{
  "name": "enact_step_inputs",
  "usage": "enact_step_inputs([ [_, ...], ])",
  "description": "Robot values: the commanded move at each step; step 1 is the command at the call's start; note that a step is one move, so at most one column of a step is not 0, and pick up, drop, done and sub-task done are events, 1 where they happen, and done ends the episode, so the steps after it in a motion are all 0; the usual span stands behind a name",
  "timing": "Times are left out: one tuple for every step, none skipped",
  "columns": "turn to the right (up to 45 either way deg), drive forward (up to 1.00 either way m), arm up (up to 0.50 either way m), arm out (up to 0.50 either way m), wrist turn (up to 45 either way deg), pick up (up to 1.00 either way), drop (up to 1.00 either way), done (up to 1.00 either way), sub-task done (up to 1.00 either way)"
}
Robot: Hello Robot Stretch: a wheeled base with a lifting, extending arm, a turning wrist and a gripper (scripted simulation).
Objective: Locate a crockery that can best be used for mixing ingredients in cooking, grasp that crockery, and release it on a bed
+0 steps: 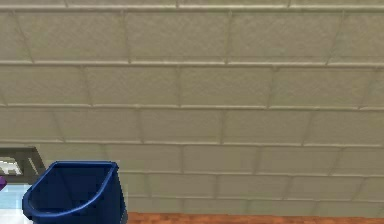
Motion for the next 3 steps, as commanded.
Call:
enact_step_inputs([
  [0.0, 0.0, 0.38, 0.0, 0.0, 0.0, 0.0, 0.0, 0.0],
  [0.0, 0.0, 0.0, 0.46, 0.0, 0.0, 0.0, 0.0, 0.0],
  [0.0, 0.0, 0.0, 0.0, 45.0, 0.0, 0.0, 0.0, 0.0],
])
